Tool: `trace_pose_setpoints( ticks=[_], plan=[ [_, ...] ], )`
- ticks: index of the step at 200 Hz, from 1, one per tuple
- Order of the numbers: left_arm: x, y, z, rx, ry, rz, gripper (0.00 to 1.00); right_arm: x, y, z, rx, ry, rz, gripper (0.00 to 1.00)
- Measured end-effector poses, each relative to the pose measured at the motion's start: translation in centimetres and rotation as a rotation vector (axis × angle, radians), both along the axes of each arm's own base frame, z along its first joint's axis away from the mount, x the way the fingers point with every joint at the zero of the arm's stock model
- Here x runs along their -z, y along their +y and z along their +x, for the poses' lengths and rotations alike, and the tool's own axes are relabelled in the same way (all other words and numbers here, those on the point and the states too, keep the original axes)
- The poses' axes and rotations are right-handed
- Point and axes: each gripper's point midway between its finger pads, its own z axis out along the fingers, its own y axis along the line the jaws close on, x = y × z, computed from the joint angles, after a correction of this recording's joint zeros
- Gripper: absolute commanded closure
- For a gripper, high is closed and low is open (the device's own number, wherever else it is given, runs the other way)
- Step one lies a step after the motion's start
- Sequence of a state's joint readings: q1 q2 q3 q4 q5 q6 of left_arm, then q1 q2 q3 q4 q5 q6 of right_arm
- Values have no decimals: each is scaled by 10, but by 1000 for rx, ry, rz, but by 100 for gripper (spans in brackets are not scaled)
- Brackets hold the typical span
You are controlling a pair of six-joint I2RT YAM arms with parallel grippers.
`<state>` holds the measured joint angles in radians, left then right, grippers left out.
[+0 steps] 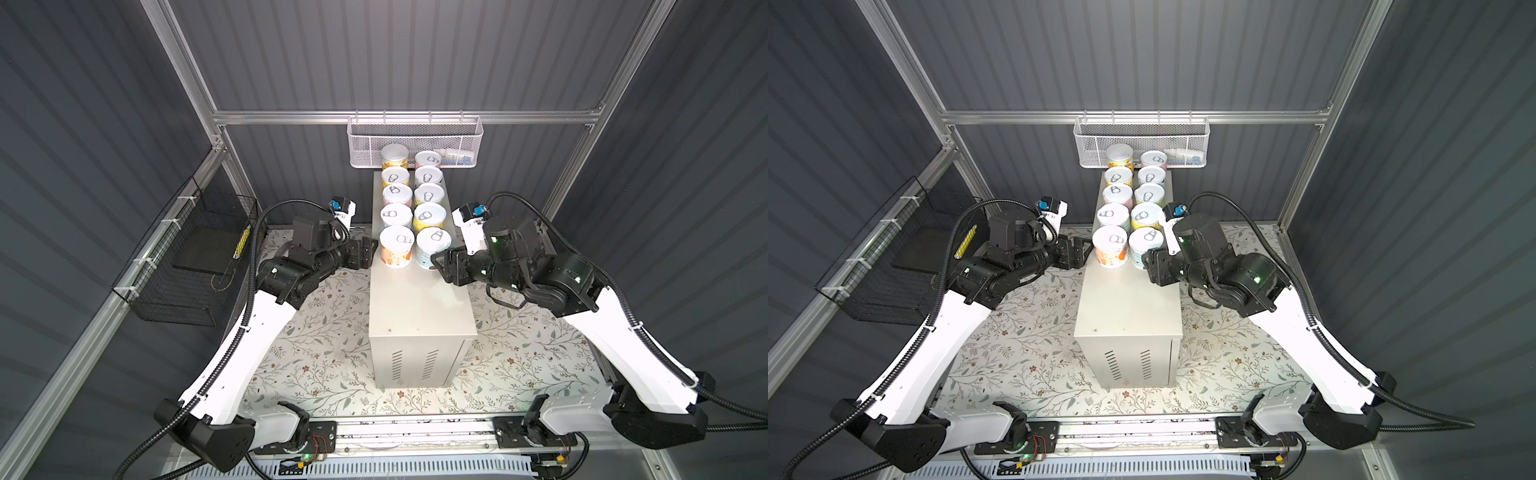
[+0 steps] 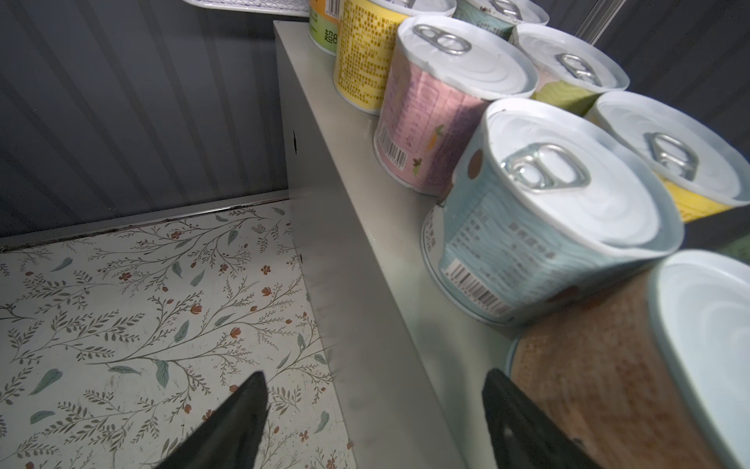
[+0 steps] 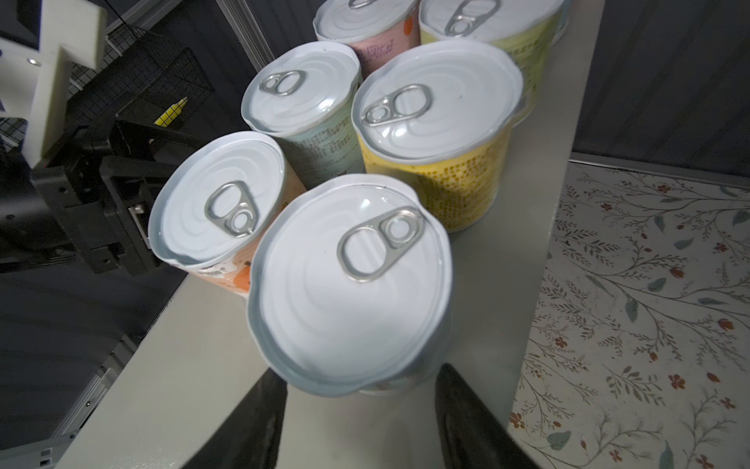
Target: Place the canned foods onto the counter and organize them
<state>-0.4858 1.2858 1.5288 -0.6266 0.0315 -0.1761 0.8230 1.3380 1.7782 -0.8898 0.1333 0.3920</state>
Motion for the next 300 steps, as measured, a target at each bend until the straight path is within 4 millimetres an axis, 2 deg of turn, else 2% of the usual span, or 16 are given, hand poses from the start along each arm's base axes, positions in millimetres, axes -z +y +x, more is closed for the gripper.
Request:
trace_pose_setpoints(
  ticks=[52,78,103,122,130,145,149,159,175,201,221,240,253,272,286,300],
  plan=[
    [0,0,0,-1,0,1,15,1,2,2,-4,3,3,39],
    [1,2,1,-13,0,6,11,3,3,2,-10,9,1,38],
    [9,13,6,-79,10,34,7,1,-2,-2,-10,7,3,38],
    [10,28,12,-141,4,27,1,-3,-18,-12,7,-9,9,37],
    [18,42,15,-183,18,26,0,-4,-27,-17,20,-19,14,30],
    [47,74,19,-282,74,37,0,-4,-51,-21,63,-40,24,3],
    [56,82,20,-313,86,42,0,-2,-58,-22,84,-42,33,1],
    [83,98,23,-375,124,62,0,8,-78,-19,139,-51,28,1],
    [120,106,25,-419,159,82,0,35,-111,-11,251,-45,15,1],
    [170,115,20,-461,123,90,0,105,-159,5,447,-7,-66,1],
    [191,126,13,-504,55,84,1,161,-184,11,553,33,-173,1],
    [200,135,15,-537,12,115,1,199,-201,7,607,33,-267,1],
    [199,141,19,-564,-27,136,0,212,-209,6,620,0,-307,1],
    [205,152,21,-619,-93,163,0,221,-214,6,621,-59,-334,1],
    [225,162,17,-655,-112,202,0,223,-214,8,616,-84,-339,1],
    [255,170,9,-668,-87,269,1,221,-212,11,611,-103,-330,1]
  ],
)
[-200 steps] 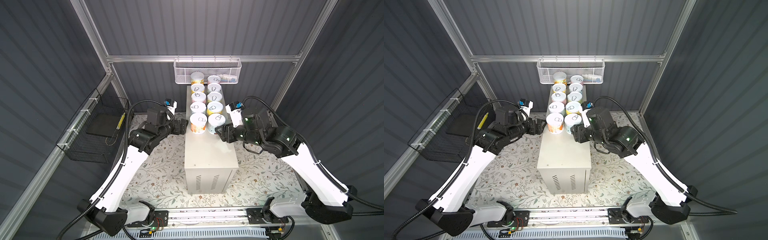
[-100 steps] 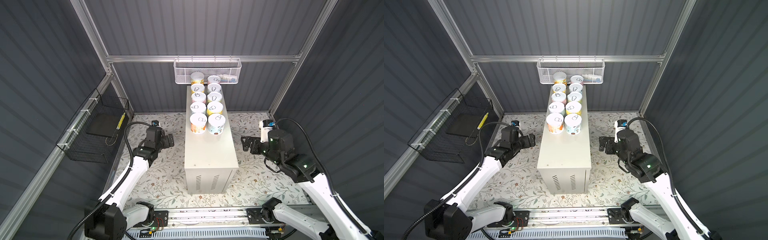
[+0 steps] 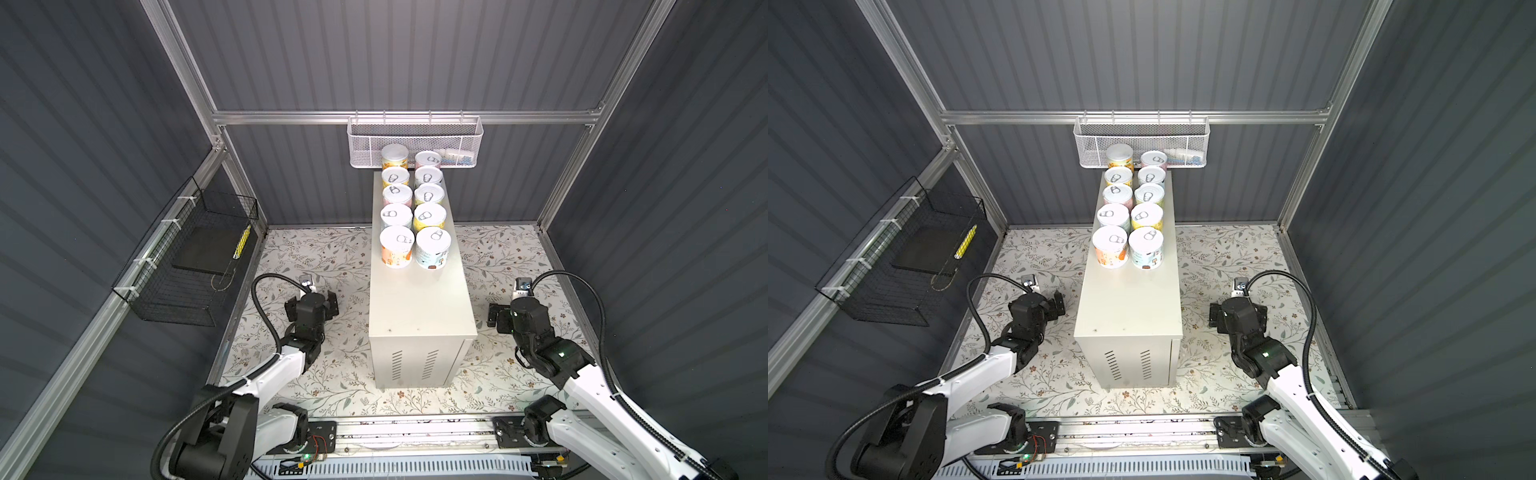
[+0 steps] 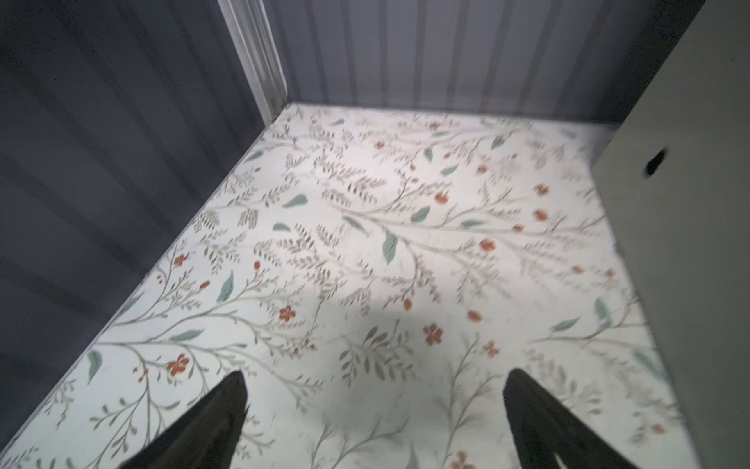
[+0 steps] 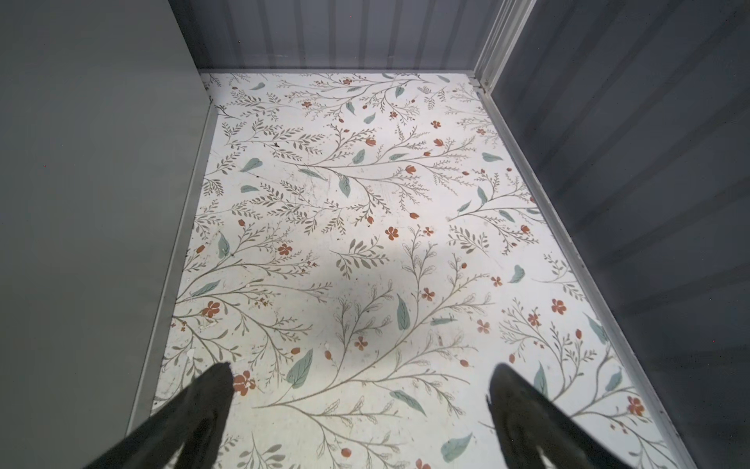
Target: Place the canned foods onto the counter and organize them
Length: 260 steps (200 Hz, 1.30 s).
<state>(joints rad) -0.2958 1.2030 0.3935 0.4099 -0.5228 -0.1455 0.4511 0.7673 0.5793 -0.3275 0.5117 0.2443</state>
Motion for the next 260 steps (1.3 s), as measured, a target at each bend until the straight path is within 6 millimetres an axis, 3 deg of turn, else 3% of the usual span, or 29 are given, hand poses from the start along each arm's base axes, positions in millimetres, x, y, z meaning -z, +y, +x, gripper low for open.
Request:
trace_pose_setpoints(
  ticks=[15,46,79,117,131,150,175,192,208,230,260],
  plan=[
    [21,7,-5,-13,27,57,0,-4,3,3,-14,-21,5,1],
    [40,15,-3,-30,-3,142,0,-11,8,10,-29,-54,7,1],
    [36,18,11,-33,-82,155,1,-15,10,19,-35,-103,3,1],
    [66,19,21,0,-66,174,0,-4,-8,36,14,-119,-89,1],
    [63,20,27,-7,-67,173,0,-2,-24,41,74,-133,-121,1],
    [49,22,49,-23,-93,153,0,11,-45,46,146,-163,-140,1],
    [37,31,63,-52,-113,123,0,53,-73,51,213,-162,-140,1],
    [42,36,61,-61,-92,115,0,83,-87,55,240,-138,-136,1],
    [47,35,60,-57,-69,114,0,98,-91,66,215,-131,-98,1],
    [51,35,59,-53,-56,108,0,103,-87,81,168,-139,-51,1],
    [55,38,58,-52,-36,97,0,76,-84,93,146,-250,-8,1]
  ],
)
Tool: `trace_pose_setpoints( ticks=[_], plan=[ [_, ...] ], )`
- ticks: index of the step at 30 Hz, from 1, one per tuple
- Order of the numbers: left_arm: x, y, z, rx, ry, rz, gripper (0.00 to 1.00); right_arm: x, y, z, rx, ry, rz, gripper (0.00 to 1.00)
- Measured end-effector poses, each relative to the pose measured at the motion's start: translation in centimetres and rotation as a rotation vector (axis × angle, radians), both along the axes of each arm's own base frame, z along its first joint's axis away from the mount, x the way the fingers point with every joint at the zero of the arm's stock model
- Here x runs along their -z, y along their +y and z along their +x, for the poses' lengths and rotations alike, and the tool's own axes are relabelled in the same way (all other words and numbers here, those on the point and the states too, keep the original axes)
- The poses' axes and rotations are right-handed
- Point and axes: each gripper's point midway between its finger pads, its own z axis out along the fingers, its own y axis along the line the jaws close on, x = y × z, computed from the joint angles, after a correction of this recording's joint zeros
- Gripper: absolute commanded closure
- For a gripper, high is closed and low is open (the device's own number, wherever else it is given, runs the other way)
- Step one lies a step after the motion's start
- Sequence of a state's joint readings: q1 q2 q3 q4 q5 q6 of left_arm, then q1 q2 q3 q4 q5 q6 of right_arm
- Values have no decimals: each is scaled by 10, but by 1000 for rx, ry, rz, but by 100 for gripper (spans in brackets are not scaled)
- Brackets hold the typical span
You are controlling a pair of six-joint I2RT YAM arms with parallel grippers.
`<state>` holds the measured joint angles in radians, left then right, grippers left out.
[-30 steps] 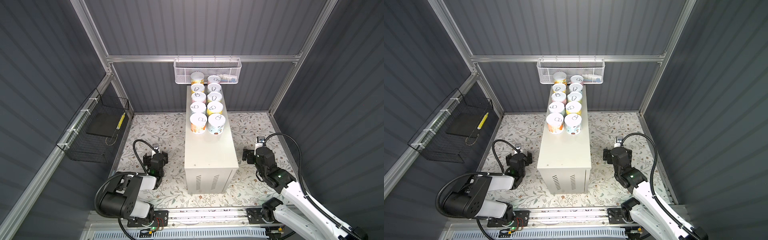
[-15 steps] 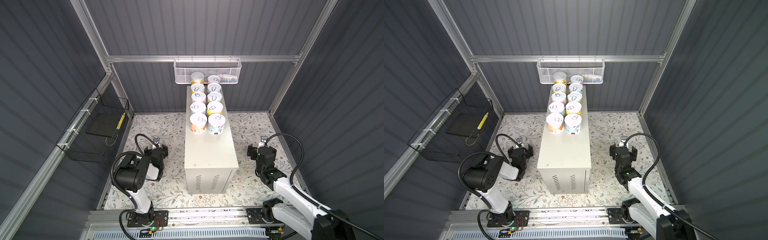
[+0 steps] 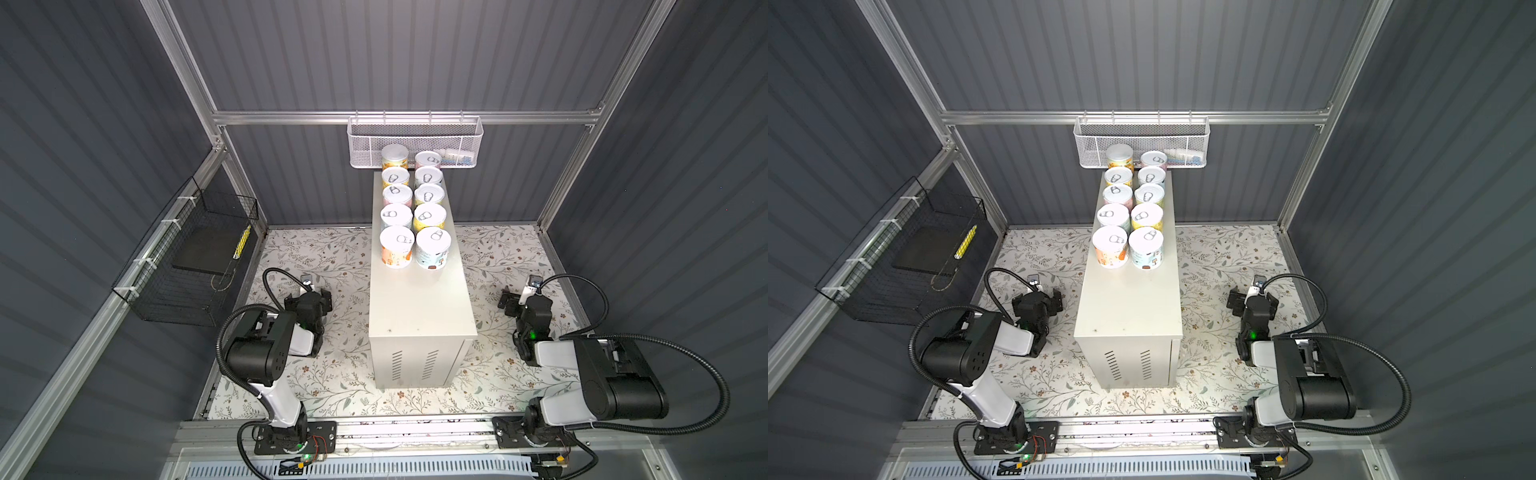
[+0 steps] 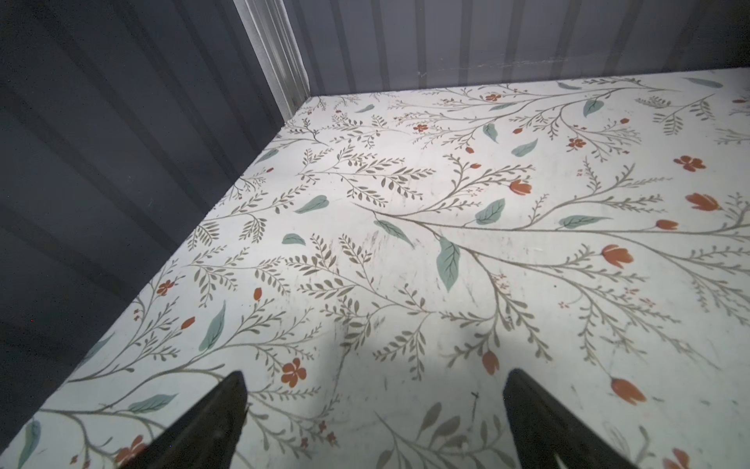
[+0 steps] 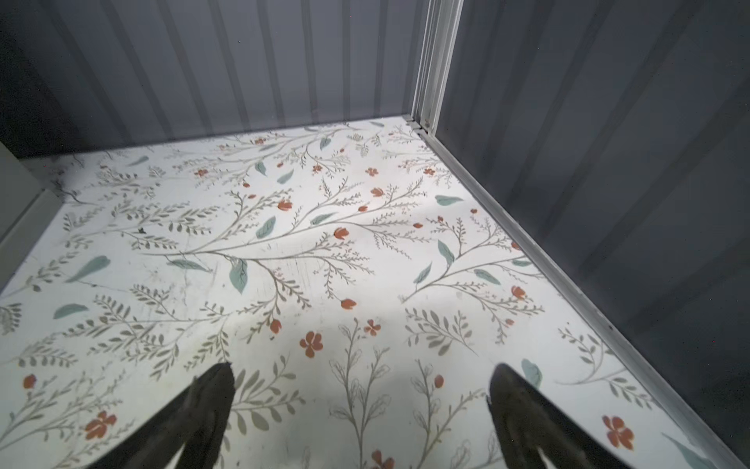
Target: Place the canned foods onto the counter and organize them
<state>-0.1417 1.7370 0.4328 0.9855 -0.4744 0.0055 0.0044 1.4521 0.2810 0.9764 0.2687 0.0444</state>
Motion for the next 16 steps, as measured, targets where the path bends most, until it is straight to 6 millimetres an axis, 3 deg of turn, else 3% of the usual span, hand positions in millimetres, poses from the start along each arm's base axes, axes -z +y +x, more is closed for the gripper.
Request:
trace_pose_setpoints(
  ticks=[16],
  plan=[
    [7,4,-2,-4,25,-21,1,-8,2,11,-47,-29,41,1]
  ],
)
